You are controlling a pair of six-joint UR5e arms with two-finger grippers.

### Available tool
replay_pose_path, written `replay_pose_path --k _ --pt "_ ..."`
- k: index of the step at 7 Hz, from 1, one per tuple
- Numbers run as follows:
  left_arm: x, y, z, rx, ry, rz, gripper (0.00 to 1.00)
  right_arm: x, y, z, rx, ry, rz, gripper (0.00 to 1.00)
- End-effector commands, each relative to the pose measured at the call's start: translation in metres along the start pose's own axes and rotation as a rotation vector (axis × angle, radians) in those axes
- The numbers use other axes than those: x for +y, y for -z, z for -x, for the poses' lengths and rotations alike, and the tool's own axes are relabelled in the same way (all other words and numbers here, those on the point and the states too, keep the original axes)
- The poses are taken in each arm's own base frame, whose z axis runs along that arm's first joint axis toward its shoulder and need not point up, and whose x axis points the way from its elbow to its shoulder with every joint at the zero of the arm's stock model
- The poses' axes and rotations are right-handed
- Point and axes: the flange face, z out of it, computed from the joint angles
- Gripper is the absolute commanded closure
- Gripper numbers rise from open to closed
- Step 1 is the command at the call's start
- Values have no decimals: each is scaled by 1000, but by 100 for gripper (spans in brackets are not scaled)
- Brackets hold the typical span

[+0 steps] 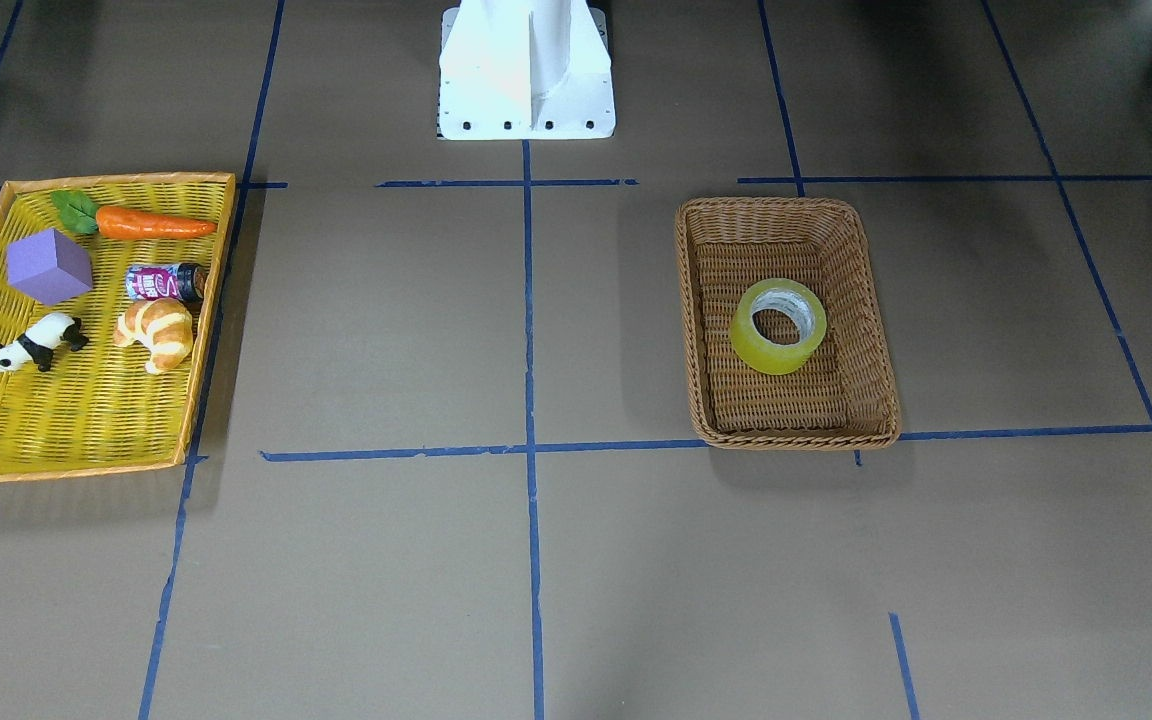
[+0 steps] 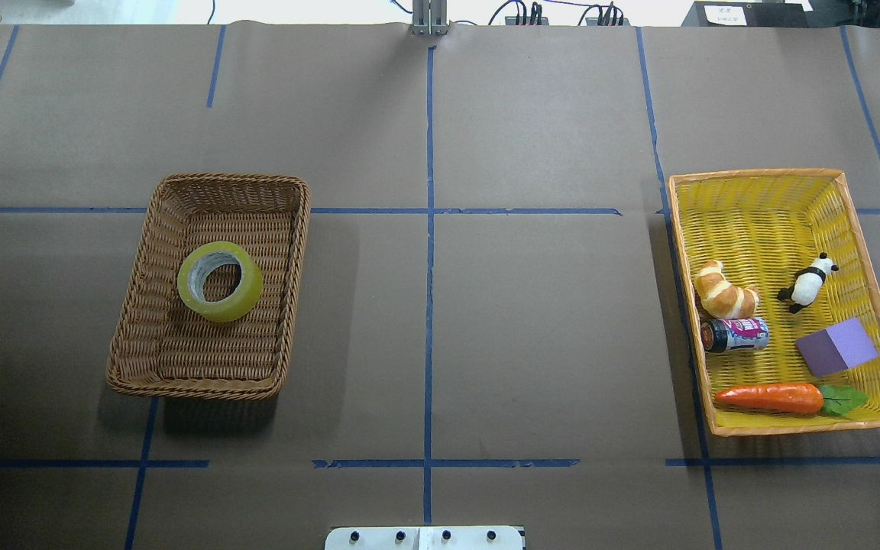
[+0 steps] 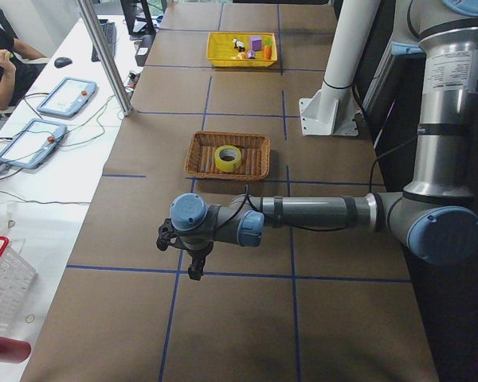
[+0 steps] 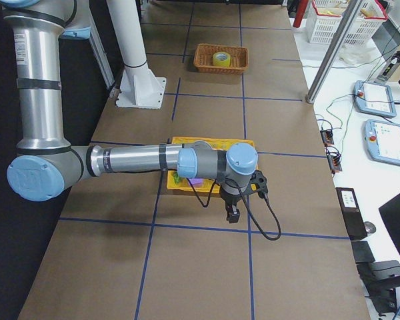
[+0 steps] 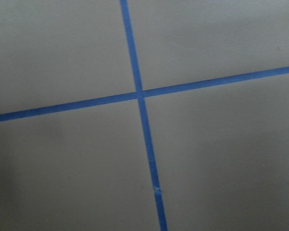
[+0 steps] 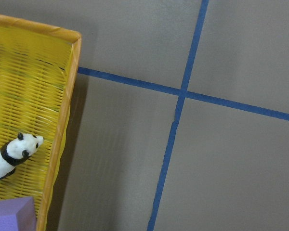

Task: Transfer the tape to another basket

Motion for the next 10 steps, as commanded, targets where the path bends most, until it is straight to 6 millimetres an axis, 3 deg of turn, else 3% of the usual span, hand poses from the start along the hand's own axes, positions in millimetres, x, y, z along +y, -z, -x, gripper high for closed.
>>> replay_pose_path --k 1,2,4,8,10 --pt "4 10 12 -2 35 -1 0 -1 -16 -15 0 -5 -35 0" --pt "8 7 18 2 37 52 0 -3 -25 -26 0 3 -59 0" --pt "12 16 29 4 50 76 0 -7 -24 -18 -64 -47 -68 0" --pt "12 25 35 2 53 51 0 -7 -24 -16 -87 -106 -65 0" --pt "12 26 35 2 53 49 0 1 -23 -27 -60 -121 -68 0"
